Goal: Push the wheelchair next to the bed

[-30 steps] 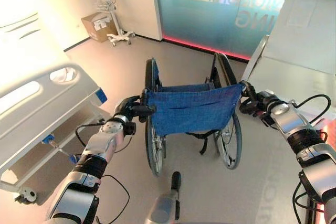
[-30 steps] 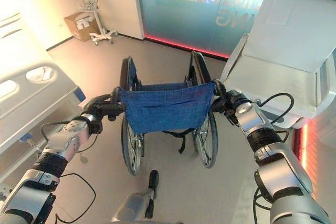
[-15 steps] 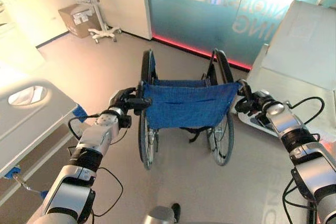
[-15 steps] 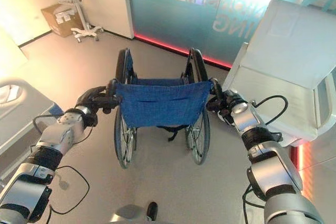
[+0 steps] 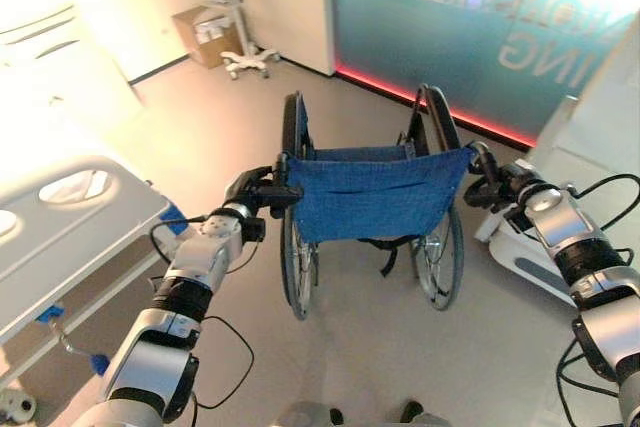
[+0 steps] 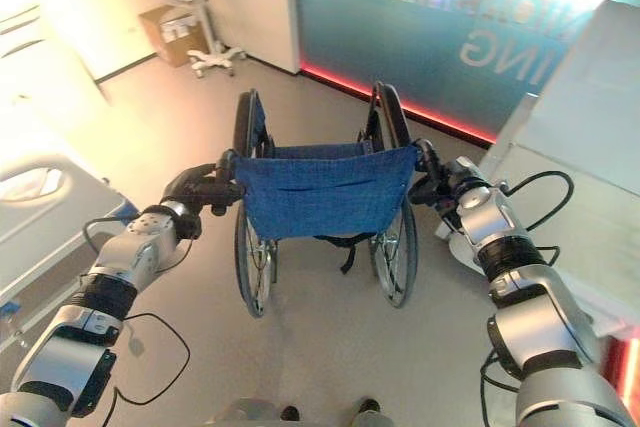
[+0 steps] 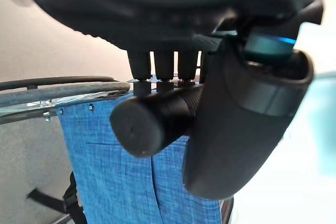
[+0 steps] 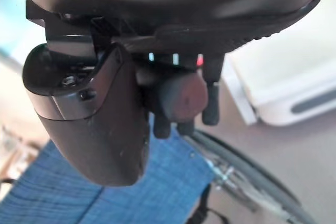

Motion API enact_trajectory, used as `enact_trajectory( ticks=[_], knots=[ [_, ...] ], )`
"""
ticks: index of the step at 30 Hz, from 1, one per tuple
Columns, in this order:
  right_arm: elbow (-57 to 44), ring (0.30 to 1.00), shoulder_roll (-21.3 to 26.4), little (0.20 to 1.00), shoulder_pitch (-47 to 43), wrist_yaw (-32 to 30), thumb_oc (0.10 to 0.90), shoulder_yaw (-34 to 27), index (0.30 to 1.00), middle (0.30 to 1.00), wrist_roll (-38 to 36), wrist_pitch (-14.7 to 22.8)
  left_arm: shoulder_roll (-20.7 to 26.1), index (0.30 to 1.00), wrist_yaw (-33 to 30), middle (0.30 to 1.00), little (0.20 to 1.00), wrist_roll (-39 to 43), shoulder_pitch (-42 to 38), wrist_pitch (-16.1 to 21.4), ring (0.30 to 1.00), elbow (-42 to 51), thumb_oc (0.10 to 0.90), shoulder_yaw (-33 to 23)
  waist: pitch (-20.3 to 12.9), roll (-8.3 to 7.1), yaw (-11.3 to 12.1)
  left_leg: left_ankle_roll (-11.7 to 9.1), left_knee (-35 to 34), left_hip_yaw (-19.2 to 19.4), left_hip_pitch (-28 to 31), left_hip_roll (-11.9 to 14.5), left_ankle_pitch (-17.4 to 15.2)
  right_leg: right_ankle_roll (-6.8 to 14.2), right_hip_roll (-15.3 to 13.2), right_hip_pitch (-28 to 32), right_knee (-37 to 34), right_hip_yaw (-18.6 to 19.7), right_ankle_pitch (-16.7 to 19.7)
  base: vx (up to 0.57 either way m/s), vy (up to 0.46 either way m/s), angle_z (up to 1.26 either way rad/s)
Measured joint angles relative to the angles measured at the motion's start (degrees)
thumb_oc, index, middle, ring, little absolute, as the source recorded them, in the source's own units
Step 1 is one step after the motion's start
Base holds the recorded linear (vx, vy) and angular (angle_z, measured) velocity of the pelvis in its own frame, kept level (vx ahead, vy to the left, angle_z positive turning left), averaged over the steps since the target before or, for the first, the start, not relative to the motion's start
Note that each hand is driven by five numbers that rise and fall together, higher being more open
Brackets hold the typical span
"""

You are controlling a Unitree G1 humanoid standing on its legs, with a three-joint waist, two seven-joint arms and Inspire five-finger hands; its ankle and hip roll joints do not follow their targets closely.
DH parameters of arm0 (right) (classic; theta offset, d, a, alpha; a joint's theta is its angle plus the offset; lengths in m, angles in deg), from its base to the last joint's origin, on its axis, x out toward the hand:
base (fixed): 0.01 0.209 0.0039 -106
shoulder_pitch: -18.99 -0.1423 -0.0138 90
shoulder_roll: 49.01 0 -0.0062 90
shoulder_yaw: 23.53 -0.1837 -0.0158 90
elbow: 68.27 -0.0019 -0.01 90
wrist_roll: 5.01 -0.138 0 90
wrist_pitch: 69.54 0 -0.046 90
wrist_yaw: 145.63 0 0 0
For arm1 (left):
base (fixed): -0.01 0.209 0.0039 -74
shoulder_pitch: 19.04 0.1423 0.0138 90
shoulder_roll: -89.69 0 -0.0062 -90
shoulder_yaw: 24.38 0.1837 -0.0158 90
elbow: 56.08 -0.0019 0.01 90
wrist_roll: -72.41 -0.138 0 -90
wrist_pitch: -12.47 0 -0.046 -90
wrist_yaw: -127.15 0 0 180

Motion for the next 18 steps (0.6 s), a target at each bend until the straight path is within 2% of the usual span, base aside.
enact_trajectory(
  ticks=[3, 4, 7, 9, 11, 13, 14, 15, 16, 18],
  knots=[
    [0.69, 0.3, 0.54, 0.3, 0.01, 0.01, 0.4, 0.0, 0.3, 0.3, 0.43, 0.01, -1.7, 0.3, -0.48, 0.3, 0.3, -0.37, 0.12, 0.2, 0.3, -0.38, 0.4, -0.02, 0.13, -0.59, -0.26, -1.28, 0.84, 3.19, -0.84, 1.97, 0.87, -0.87, 0.9, 1.97, -0.18, -3.35, -2.75, 0.28, -0.235, 0.68],
    [0.87, 0.3, 0.53, 0.3, -0.01, -0.02, 0.4, 0.0, 0.3, 0.3, 0.71, 0.05, -1.77, 0.3, -0.52, 0.3, 0.3, -0.48, -0.06, 0.3, 0.3, -0.13, 0.4, 0.1, 0.25, -0.94, -0.17, -1.24, 2.23, 6.48, -1.12, 3.57, 0.93, -1.8, 1.09, 2.55, -0.18, -4.93, -3.45, 0.18, -0.161, 0.43],
    [2.09, 0.3, 0.42, 0.3, 0.02, -0.01, 0.4, 1.09, 0.3, 0.3, 1.62, 0.59, -2.07, 0.3, -0.63, 0.3, 0.3, -0.48, 1.34, 0.72, 0.3, -0.07, 0.4, 0.6, 0.45, -1.74, -0.29, -1.34, 5.2, 11.48, -1.76, 7.35, 0.97, -2.28, 1.3, 5.27, -1.24, -9.61, -4.58, 0.19, -0.124, 0.39],
    [3.86, 0.3, 0.1, 0.3, 0.06, -0.12, 0.4, 1.18, 0.3, 0.3, 3.3, 0.64, -3.01, 0.3, -1.41, 0.3, 0.3, -0.48, 1.36, 0.74, 0.3, -0.12, 0.4, 1.46, 0.5, -2.0, -0.17, -1.69, 4.87, 11.13, -2.6, 6.76, 0.78, -2.08, 1.56, 7.15, -2.7, -11.09, -4.66, 0.26, -0.105, 0.4],
    [5.12, 0.3, -0.23, 0.3, 0.19, -0.62, 0.4, 1.21, 0.3, 0.3, 5.29, 0.76, -3.77, 0.3, -1.93, 0.3, 0.3, -0.48, 2.01, 0.81, 0.3, 0.77, 0.4, 1.8, 0.48, -2.39, 0.36, -1.77, 4.69, 11.18, -7.29, 5.08, 0.87, -1.84, 2.33, 8.56, -5.15, -11.66, -5.37, 0.26, -0.073, 0.16],
    [5.48, 0.3, -0.27, 0.3, 0.26, -0.63, 0.4, 1.23, 0.3, 0.3, 5.45, 0.76, -3.78, 0.3, -2.26, 0.3, 0.3, -0.48, 2.77, 0.72, 0.3, 1.89, 0.4, 1.71, 0.41, -2.33, 1.18, -3.07, 2.44, 12.21, -10.35, 4.62, 2.05, -1.97, 3.34, 9.33, -6.24, -11.76, -4.96, 0.26, -0.016, -0.18],
    [5.55, 0.3, -0.55, 0.3, 0.76, -0.63, 0.4, 1.47, 0.3, 0.3, 5.48, 0.9, -3.77, 0.3, -2.27, 0.3, 0.3, -0.48, 4.42, 0.8, 0.3, 3.36, 0.4, 1.09, -0.16, -1.03, 2.2, -4.73, -1.15, 12.36, -12.07, 4.77, 4.51, -1.79, 4.77, 10.43, -7.15, -12.45, -4.44, 0.36, 0.036, -0.53],
    [5.58, 0.3, -0.85, 0.3, 1.4, -0.64, 0.4, 1.57, 0.3, 0.3, 5.48, 1.06, -3.65, 0.3, -2.19, 0.3, 0.3, -0.46, 5.77, 0.93, 0.3, 4.05, 0.4, 0.76, -0.6, -0.36, 3.48, -5.66, -4.27, 12.42, -13.19, 4.7, 5.86, -1.63, 5.47, 11.79, -8.01, -12.89, -4.78, 0.45, 0.069, -0.75],
    [5.58, 0.3, -1.21, 0.3, 1.64, -0.59, 0.4, 1.69, 0.3, 0.3, 5.48, 1.14, -3.66, 0.3, -2.08, 0.3, 0.3, -0.45, 6.87, 0.95, 0.3, 4.41, 0.4, 0.43, -1.23, 0.27, 4.39, -6.18, -6.67, 12.75, -13.31, 4.87, 6.23, -1.09, 5.82, 12.63, -8.53, -13.53, -4.74, 0.29, 0.077, -0.86],
    [6.52, 0.3, -2.02, 0.3, 1.62, -0.48, 0.4, 1.77, 0.3, 0.3, 5.48, 2.31, -3.6, 0.3, -1.85, 0.3, 0.3, -0.43, 8.27, 0.95, 0.3, 4.33, 0.4, -0.13, -2.84, 2.79, 5.38, -6.22, -8.55, 15.26, -13.03, 5.3, 6.29, 0.47, 7.1, 14.25, -8.65, -13.74, -5.23, 0.28, 0.118, -0.64]
  ],
)
